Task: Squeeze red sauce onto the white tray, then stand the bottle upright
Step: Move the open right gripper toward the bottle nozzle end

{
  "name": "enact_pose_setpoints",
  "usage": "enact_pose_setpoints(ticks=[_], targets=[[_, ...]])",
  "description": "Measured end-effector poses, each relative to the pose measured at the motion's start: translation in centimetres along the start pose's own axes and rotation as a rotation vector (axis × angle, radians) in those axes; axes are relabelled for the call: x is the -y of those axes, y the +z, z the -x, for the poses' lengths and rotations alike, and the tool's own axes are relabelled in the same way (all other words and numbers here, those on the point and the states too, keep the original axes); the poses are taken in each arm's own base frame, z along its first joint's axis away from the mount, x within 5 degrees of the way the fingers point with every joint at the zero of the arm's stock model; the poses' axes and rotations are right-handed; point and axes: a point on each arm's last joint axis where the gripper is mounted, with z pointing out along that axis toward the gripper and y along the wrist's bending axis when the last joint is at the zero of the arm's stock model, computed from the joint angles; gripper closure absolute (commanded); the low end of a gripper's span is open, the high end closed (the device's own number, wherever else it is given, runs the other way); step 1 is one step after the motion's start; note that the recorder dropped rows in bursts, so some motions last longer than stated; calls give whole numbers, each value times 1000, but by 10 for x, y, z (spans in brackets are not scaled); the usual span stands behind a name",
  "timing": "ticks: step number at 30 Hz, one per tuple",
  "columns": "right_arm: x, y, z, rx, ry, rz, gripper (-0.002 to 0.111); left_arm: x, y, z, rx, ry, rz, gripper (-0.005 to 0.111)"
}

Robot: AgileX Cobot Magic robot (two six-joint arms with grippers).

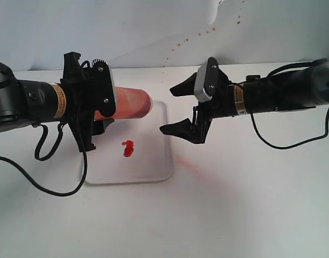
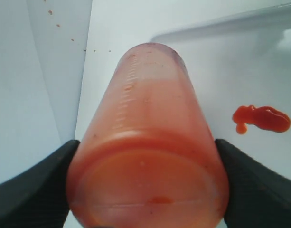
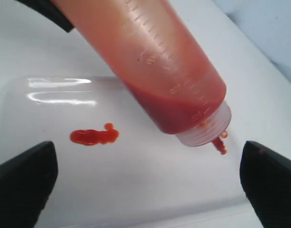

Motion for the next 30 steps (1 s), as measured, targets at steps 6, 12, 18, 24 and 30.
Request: enact_pose_setpoints(ticks=[6, 12, 18, 24, 30], targets=[[-5, 28, 14, -58, -303, -131, 13, 0, 0, 0, 3, 2, 0, 107], [-16, 53, 35, -58, -431, -248, 13, 0, 0, 3, 30, 2, 4, 107], [-28, 66, 41, -80, -454, -242, 15, -1, 0, 4, 45, 4, 6, 107], [-22, 83, 20, -113, -445, -244, 16, -1, 0, 5, 53, 4, 7, 107], [-10, 100, 11, -96, -412, -283, 18, -1, 0, 5, 53, 4, 7, 107]])
